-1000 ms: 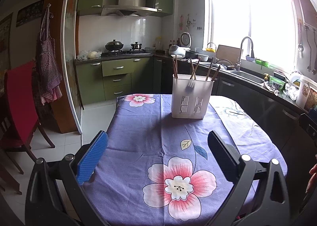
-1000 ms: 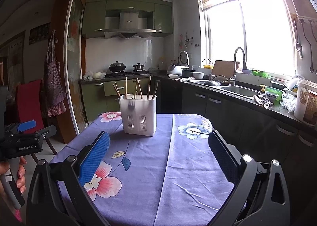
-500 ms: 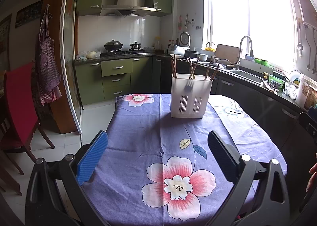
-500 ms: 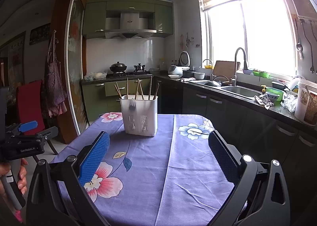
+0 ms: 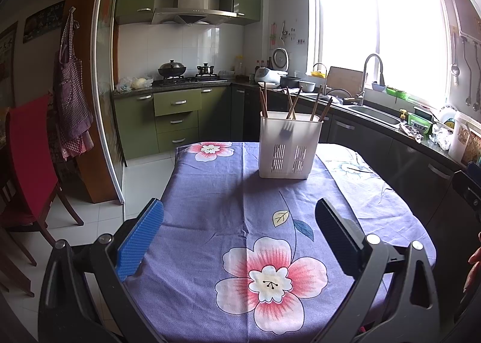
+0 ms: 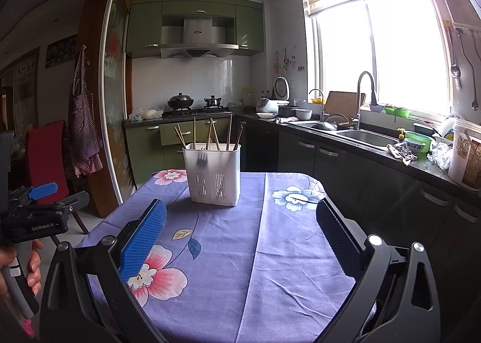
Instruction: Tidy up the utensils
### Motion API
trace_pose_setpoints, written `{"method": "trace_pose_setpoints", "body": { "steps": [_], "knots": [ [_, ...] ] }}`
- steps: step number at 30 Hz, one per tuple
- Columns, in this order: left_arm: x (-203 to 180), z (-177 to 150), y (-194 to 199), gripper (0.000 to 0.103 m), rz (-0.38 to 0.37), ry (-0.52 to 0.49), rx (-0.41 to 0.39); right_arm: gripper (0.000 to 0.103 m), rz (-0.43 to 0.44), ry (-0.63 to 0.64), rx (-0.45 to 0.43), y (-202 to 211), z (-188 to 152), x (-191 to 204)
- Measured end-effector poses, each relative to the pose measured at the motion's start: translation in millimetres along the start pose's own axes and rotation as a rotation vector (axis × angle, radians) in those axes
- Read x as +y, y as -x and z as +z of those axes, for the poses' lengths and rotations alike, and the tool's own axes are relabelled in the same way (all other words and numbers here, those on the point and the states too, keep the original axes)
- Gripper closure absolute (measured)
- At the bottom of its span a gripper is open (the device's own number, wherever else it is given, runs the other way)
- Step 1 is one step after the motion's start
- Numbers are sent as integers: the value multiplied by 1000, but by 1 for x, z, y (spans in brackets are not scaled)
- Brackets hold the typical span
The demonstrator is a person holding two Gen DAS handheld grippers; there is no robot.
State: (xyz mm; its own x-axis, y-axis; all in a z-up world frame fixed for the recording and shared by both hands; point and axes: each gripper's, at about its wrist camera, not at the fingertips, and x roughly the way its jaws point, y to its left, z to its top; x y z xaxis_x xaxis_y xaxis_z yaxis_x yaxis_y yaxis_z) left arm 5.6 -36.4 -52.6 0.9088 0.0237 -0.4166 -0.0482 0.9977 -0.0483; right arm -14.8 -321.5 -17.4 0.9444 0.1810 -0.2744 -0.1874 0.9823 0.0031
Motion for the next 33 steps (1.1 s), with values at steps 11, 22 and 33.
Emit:
{"method": "trace_pose_setpoints", "body": {
  "steps": [11, 22, 33],
  "knots": [
    [-3, 0, 4, 7, 6, -23, -18, 5, 3, 5, 6, -3, -3, 1],
    [2, 3, 2, 7, 5, 4, -1, 5, 6, 5, 10, -4, -4, -1],
    [4, 3, 1, 7, -9, 7, 9, 5, 7, 11, 20, -10, -10, -3]
  ]
}}
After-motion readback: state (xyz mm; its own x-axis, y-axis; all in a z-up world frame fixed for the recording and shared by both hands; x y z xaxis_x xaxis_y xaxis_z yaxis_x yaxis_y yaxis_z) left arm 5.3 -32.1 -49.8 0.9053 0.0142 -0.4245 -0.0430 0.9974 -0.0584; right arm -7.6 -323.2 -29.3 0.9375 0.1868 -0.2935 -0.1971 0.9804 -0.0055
